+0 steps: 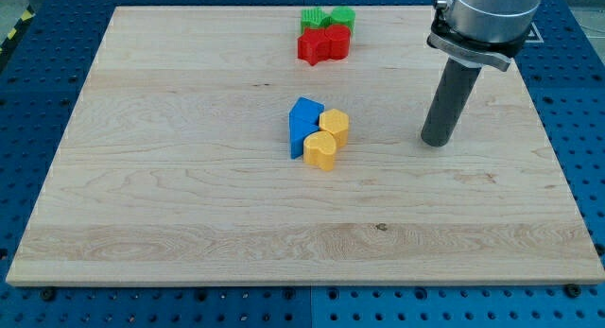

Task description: Slide yellow hexagon to the top right of the yellow heart

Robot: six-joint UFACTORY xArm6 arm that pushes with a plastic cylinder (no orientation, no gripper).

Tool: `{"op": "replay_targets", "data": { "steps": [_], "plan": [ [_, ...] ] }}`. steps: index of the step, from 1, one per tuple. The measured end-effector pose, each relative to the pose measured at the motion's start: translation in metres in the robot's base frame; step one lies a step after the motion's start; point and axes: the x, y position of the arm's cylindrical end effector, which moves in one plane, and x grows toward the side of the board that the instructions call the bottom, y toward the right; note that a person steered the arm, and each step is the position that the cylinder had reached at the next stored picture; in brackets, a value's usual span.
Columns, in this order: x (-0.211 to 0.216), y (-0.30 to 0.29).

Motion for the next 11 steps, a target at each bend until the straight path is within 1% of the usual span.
{"op": "replay_targets", "data": {
  "steps": [1, 5, 6, 7, 8, 9, 10, 11],
  "plan": [
    [0.0, -0.001],
    [-0.013, -0.08],
    [-0.025, -0.094],
    [-0.049, -0.096],
    [-0.057, -0.127],
    [-0.051, -0.139],
    [-0.034, -0.139],
    [-0.034, -0.139]
  ]
}}
